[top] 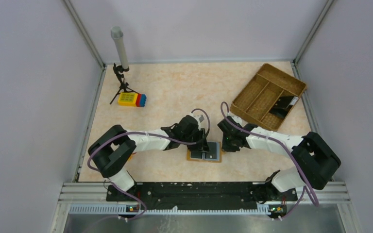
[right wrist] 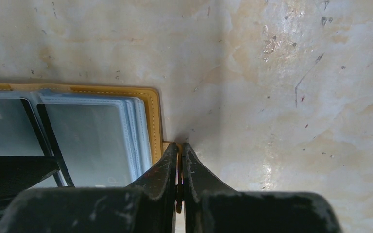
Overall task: Put the credit cards into the card holder
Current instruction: Insert the credit card into the card holder.
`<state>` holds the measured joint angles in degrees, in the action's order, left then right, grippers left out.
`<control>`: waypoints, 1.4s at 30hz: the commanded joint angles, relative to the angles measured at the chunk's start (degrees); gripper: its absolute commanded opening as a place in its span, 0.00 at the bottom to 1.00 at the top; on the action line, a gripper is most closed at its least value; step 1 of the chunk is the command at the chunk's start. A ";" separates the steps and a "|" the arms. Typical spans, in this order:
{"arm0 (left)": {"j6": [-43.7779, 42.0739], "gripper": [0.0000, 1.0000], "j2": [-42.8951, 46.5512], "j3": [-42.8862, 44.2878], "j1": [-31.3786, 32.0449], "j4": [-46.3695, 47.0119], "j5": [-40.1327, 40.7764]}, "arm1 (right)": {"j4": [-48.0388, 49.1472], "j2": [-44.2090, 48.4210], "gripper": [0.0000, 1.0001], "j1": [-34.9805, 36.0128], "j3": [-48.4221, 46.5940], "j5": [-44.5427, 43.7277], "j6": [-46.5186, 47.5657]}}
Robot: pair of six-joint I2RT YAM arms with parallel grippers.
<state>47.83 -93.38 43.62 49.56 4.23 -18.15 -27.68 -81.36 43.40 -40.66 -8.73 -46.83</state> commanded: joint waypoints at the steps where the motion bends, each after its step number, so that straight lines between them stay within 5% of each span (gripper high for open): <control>1: -2.65 0.36 -1.00 5.47 2.07 -3.85 3.10 | -1.93 -0.77 0.00 0.64 2.65 -1.71 -0.33; 11: -4.66 0.44 1.32 6.92 3.42 -9.17 6.72 | -3.45 0.89 0.00 0.65 1.91 -2.62 -0.12; 15: -5.74 0.61 6.99 6.03 3.22 -12.99 9.52 | -6.12 3.36 0.19 0.64 0.25 -3.72 0.75; 20: -6.63 0.70 13.14 3.84 2.13 -16.51 11.56 | -7.12 8.19 0.34 0.65 -1.54 -1.93 2.53; 29: -4.80 0.67 16.68 -3.09 -3.08 -15.94 12.38 | -0.96 16.63 0.39 0.64 -1.16 7.97 3.92; 42: -4.07 0.51 14.35 -6.43 -4.51 -12.24 10.46 | 9.71 8.43 0.30 0.67 4.54 15.93 -0.26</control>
<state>43.38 -78.22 37.80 45.41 -10.83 -6.83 -21.80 -71.66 43.40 -36.97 5.06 -45.47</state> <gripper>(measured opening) 0.520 0.310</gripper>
